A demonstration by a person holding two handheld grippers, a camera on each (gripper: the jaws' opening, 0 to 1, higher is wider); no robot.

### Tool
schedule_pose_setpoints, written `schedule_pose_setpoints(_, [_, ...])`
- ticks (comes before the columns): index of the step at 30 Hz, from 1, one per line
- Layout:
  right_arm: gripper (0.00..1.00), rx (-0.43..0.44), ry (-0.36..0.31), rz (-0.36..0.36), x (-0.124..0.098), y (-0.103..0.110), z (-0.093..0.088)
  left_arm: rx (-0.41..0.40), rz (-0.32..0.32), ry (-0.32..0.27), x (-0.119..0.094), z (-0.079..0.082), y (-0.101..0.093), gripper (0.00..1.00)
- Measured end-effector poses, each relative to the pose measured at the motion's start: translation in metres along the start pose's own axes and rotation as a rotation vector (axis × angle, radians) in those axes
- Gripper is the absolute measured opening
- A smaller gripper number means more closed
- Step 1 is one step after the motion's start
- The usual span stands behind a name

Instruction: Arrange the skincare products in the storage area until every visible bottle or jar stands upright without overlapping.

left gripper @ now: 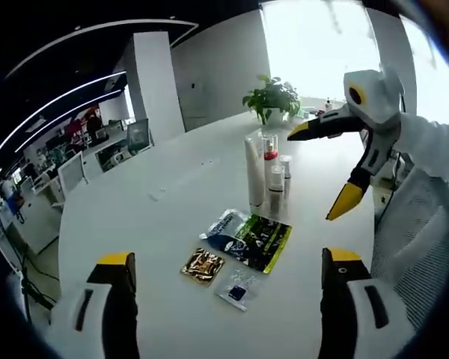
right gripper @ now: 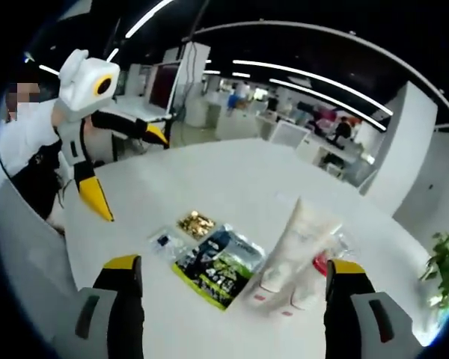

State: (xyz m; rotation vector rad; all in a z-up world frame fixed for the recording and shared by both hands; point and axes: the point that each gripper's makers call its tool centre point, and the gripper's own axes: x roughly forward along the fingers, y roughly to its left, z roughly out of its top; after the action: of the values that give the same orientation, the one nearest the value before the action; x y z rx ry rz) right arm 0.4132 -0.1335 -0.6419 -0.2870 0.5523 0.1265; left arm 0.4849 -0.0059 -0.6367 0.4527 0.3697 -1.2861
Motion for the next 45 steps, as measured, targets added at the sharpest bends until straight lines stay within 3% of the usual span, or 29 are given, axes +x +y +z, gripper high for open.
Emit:
schedule_pose_setpoints(27, [1.0, 0.097, 0.032, -0.05, -0.034, -0.019, -0.037, -0.071, 0.076, 0.024, -0.02, -0.019, -0.008, 0.99])
schedule_pose_setpoints(40, [1.0, 0.116, 0.022, -0.056, -0.05, -0.018, -0.038, -0.106, 0.106, 0.013, -0.034, -0.018, -0.013, 0.99])
schedule_pose_setpoints(42, [1.0, 0.121, 0.008, -0.073, -0.054, -0.017, -0.037, -0.135, 0.141, 0.002, -0.039, -0.017, -0.011, 0.99])
schedule_pose_setpoints(45, [1.0, 0.135, -0.032, -0.102, -0.062, -0.016, -0.035, -0.177, 0.238, -0.068, -0.051, -0.013, -0.003, 0.99])
